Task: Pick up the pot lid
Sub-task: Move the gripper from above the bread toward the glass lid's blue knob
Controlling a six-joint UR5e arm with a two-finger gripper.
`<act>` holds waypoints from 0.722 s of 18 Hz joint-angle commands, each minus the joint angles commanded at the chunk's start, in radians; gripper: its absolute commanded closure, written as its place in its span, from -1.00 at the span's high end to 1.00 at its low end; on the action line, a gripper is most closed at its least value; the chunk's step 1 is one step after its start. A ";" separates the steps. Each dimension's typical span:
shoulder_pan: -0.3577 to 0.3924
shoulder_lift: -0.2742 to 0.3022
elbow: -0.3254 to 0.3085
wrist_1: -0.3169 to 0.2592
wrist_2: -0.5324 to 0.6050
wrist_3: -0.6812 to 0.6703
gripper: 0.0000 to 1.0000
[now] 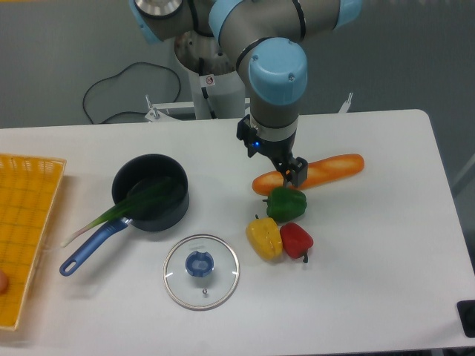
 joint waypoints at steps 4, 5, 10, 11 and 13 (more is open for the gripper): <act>0.002 0.000 -0.002 0.003 -0.029 -0.015 1.00; 0.002 0.000 -0.005 0.003 -0.043 -0.020 1.00; -0.008 0.005 -0.006 0.009 -0.095 -0.150 1.00; -0.008 0.005 -0.008 0.008 -0.104 -0.155 1.00; -0.015 0.009 -0.028 0.012 -0.107 -0.156 1.00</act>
